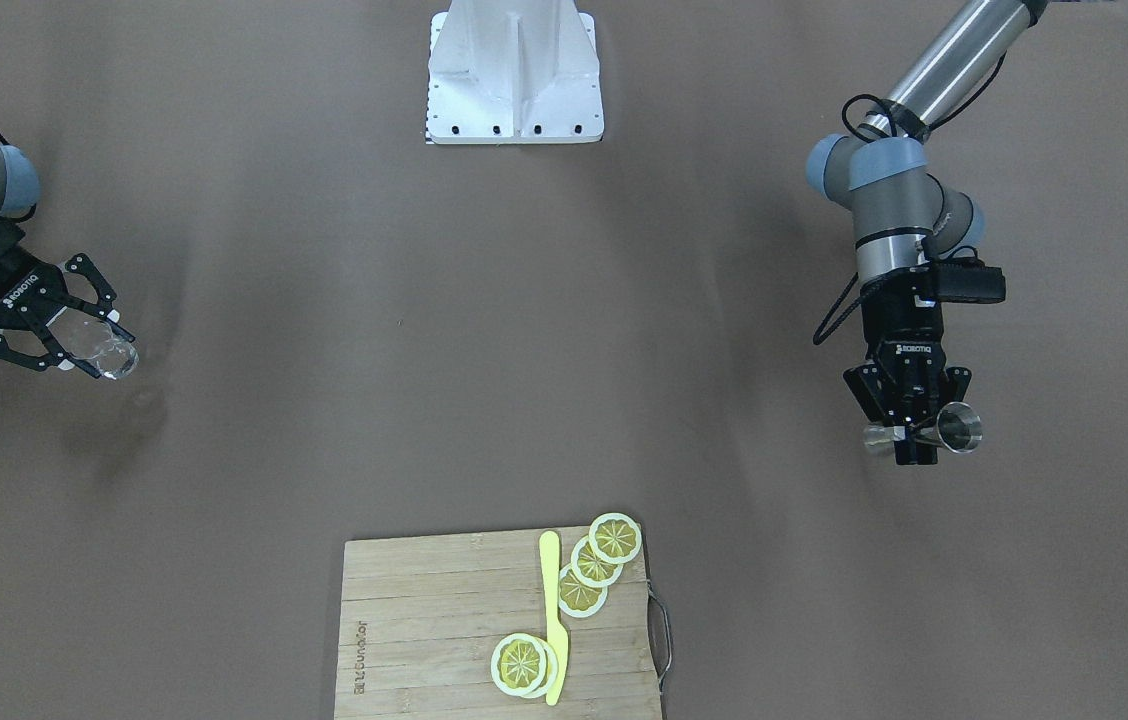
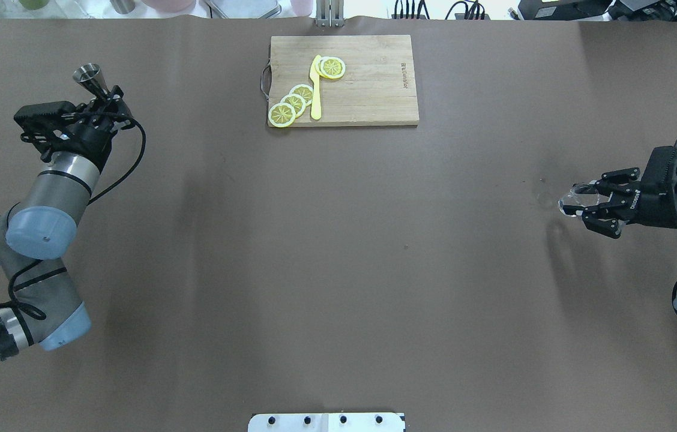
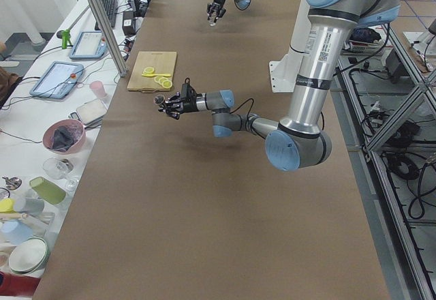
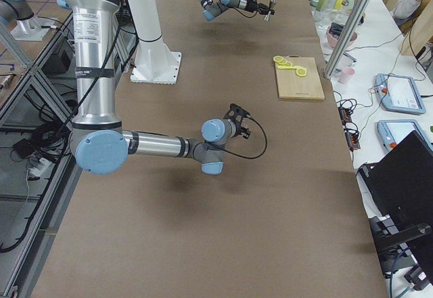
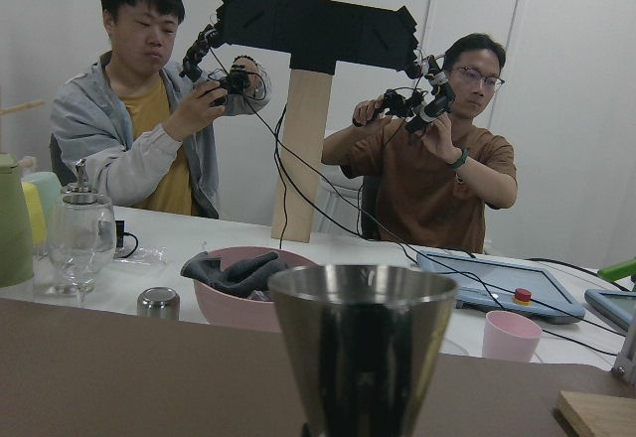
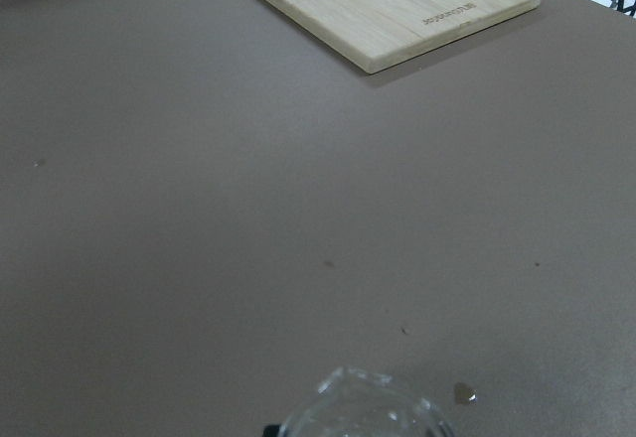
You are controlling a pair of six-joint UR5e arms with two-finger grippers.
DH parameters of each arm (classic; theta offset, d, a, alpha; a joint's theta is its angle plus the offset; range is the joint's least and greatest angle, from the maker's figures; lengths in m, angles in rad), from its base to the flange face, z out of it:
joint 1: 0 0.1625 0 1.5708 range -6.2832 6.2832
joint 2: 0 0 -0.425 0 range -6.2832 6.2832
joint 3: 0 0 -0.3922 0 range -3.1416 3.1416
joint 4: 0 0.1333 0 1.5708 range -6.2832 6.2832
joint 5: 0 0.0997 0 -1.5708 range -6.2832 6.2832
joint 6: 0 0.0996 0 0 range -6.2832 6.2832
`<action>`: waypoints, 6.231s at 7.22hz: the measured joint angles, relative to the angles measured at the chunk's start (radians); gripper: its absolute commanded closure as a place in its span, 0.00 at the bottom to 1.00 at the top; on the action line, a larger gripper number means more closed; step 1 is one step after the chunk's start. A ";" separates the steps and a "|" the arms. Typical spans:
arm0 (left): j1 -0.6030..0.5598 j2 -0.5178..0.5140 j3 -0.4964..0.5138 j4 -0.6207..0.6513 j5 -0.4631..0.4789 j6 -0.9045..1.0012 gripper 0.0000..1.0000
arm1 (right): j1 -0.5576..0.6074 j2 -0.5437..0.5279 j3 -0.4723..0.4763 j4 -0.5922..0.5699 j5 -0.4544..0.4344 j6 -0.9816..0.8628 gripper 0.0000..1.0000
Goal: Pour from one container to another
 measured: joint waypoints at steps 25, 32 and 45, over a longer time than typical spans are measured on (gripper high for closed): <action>0.182 -0.070 -0.110 0.907 0.517 -0.810 1.00 | 0.050 0.111 -0.208 0.126 0.252 -0.306 1.00; 0.232 -0.090 -0.047 0.961 0.432 -0.806 1.00 | 0.051 0.114 -0.208 0.126 0.248 -0.291 0.71; 0.295 -0.126 -0.029 0.975 0.480 -0.749 1.00 | 0.051 0.119 -0.208 0.133 0.228 -0.279 0.59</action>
